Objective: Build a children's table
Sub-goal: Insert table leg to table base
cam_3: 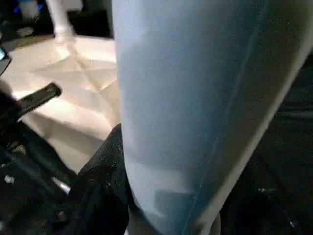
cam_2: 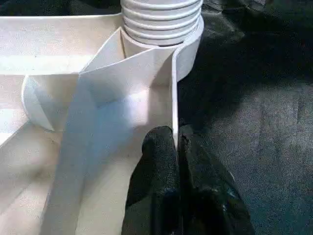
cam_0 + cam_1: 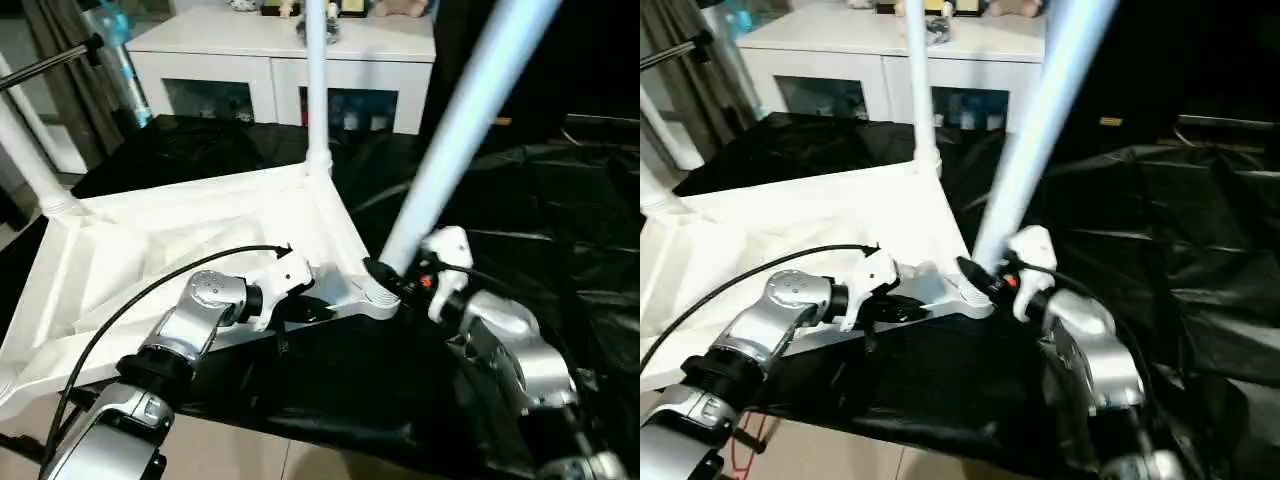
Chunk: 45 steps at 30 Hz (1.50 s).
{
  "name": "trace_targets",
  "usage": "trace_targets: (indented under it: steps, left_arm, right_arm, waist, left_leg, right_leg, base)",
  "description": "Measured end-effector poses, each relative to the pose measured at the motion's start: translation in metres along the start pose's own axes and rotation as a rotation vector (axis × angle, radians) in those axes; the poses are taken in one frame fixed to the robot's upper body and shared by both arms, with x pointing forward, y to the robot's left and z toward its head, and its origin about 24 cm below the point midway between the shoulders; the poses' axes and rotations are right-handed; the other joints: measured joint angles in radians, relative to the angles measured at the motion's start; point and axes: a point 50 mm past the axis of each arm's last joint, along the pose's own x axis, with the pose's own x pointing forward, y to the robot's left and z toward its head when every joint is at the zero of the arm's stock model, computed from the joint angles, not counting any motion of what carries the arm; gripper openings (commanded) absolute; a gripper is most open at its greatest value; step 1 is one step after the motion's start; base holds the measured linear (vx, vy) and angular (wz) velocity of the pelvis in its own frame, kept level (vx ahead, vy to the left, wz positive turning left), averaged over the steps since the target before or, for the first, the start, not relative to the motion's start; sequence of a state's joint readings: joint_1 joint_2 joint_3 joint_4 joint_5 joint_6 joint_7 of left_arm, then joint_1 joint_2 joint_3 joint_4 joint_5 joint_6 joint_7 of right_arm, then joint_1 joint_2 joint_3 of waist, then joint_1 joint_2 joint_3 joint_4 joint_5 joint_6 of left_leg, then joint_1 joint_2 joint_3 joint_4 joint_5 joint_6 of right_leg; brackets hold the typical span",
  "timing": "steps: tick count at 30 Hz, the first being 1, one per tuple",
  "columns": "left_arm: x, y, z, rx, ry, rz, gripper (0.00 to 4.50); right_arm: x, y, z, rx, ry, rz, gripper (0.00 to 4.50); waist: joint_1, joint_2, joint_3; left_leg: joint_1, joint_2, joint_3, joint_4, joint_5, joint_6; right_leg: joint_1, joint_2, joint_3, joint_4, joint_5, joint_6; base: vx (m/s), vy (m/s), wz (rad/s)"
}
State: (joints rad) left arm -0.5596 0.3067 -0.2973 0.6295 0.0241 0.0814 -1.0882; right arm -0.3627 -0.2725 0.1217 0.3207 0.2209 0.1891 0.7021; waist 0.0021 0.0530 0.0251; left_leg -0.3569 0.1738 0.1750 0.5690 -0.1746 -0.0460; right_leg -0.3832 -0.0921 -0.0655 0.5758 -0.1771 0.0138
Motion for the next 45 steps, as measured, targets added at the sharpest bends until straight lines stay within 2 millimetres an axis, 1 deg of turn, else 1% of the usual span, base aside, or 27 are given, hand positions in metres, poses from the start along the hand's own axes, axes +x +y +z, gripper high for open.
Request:
trace_targets:
  steps: [5, 13, 15, 18, 20, 28, 32, 34, 37, 39, 41, 44, 45]
  left_arm:
    - [-0.001, 0.000, 0.000, 0.004, 0.004, -0.005, 0.00]
    - [-0.005, 0.000, -0.002, 0.017, 0.021, -0.034, 0.00]
    - [-0.005, -0.001, -0.001, 0.031, 0.020, -0.047, 0.00]
    - [-0.007, -0.003, -0.001, 0.067, 0.025, -0.086, 0.00]
    - [-0.008, -0.003, 0.000, 0.093, 0.024, -0.109, 0.00]
    - [-0.021, -0.008, -0.004, 0.108, 0.028, -0.155, 0.00]
    - [-0.024, -0.008, -0.004, 0.101, 0.034, -0.168, 0.00]
    - [-0.023, -0.008, -0.005, 0.088, 0.032, -0.155, 0.00]
    - [-0.020, -0.006, -0.006, 0.067, 0.036, -0.106, 0.00]
    - [-0.015, 0.000, -0.004, -0.002, 0.032, -0.019, 0.00]
    - [-0.002, 0.005, 0.005, -0.085, 0.021, 0.055, 0.00]
    - [0.018, 0.004, 0.016, -0.196, -0.005, 0.115, 0.00]
    - [0.023, 0.003, 0.019, -0.210, -0.005, 0.130, 0.00]
  right_arm:
    - [0.006, -0.005, 0.007, -0.050, 0.083, 0.096, 1.90]
    - [0.010, -0.009, 0.011, -0.082, 0.109, 0.207, 1.89]
    - [0.007, -0.009, 0.011, -0.096, 0.113, 0.247, 1.89]
    - [0.001, -0.007, 0.011, -0.125, 0.127, 0.354, 1.89]
    - [0.000, -0.004, 0.011, -0.135, 0.131, 0.403, 1.89]
    - [-0.002, 0.002, 0.010, -0.146, 0.118, 0.510, 1.89]
    - [-0.002, 0.007, 0.009, -0.149, 0.109, 0.534, 1.89]
    - [0.000, 0.006, 0.008, -0.136, 0.097, 0.514, 1.89]
    - [0.006, 0.004, 0.006, -0.113, 0.065, 0.436, 1.89]
    - [0.020, -0.002, 0.005, -0.082, 0.041, 0.279, 1.89]
    - [0.033, -0.010, 0.009, -0.060, 0.031, 0.110, 1.89]
    - [0.043, -0.020, 0.008, 0.007, 0.045, -0.078, 1.89]
    - [0.047, -0.021, 0.007, 0.026, 0.049, -0.129, 1.89]
  waist:
    - [-0.002, -0.006, -0.001]
    - [-0.004, -0.007, -0.001]
    - [-0.002, -0.007, -0.001]
    - [0.004, -0.004, -0.002]
    - [0.007, -0.004, -0.003]
    - [0.009, -0.004, -0.003]
    - [0.017, -0.004, -0.003]
    - [0.019, -0.004, -0.003]
    - [0.018, -0.001, -0.003]
    - [0.007, -0.002, -0.002]
    - [-0.001, 0.000, 0.002]
    - [-0.006, -0.001, 0.005]
    - [-0.006, -0.001, 0.005]
  left_leg:
    - [0.000, 0.000, 0.000, 0.000, 0.000, 0.000]
    - [0.000, 0.000, 0.000, -0.001, -0.001, -0.001]
    - [0.000, 0.000, 0.000, -0.002, -0.001, -0.001]
    - [0.000, 0.000, 0.000, -0.004, -0.002, -0.003]
    - [0.000, 0.000, 0.000, -0.007, -0.002, -0.003]
    - [-0.002, 0.002, 0.000, -0.011, -0.007, -0.008]
    - [-0.001, 0.003, 0.000, -0.011, -0.007, -0.008]
    - [0.000, 0.003, 0.000, -0.011, -0.007, -0.008]
    - [0.007, 0.002, 0.000, -0.010, -0.007, -0.008]
    - [0.008, 0.002, 0.000, -0.009, -0.007, -0.008]
    - [0.007, 0.001, -0.001, -0.005, -0.007, -0.008]
    - [0.007, 0.001, -0.001, -0.002, -0.007, -0.008]
    - [0.007, 0.001, -0.001, -0.002, -0.007, -0.008]
  right_leg:
    - [0.000, 0.000, 0.000, 0.000, 0.000, 0.000]
    - [0.000, 0.000, 0.000, 0.000, 0.000, 0.000]
    - [-0.001, 0.000, 0.000, 0.000, 0.000, 0.000]
    - [0.000, 0.000, 0.000, 0.000, -0.001, -0.001]
    - [0.000, 0.001, -0.001, 0.000, -0.001, -0.004]
    - [-0.001, 0.002, -0.003, 0.001, -0.007, -0.013]
    - [0.000, 0.003, -0.003, 0.001, -0.009, -0.015]
    - [0.000, 0.003, -0.003, 0.002, -0.009, -0.015]
    - [0.004, 0.003, -0.002, 0.002, -0.009, -0.014]
    - [0.004, 0.002, -0.002, 0.003, -0.011, -0.011]
    - [0.000, 0.002, -0.002, 0.002, -0.011, -0.010]
    - [0.000, 0.001, -0.002, 0.001, -0.011, -0.010]
    - [0.000, 0.001, -0.002, 0.001, -0.011, -0.010]
  base:
    - [0.000, 0.000, 0.00]
    - [0.000, 0.000, 0.00]
    - [0.000, 0.000, 0.00]
    - [0.000, 0.000, 0.00]
    - [0.000, 0.000, 0.00]
    - [0.000, 0.000, 0.00]
    - [0.000, 0.000, 0.00]
    - [0.000, 0.000, 0.00]
    - [0.000, 0.000, 0.00]
    - [0.000, 0.000, 0.00]
    - [-0.058, 0.011, -0.09]
    - [-0.025, 0.009, -0.04]
    - [0.000, 0.000, 0.00]
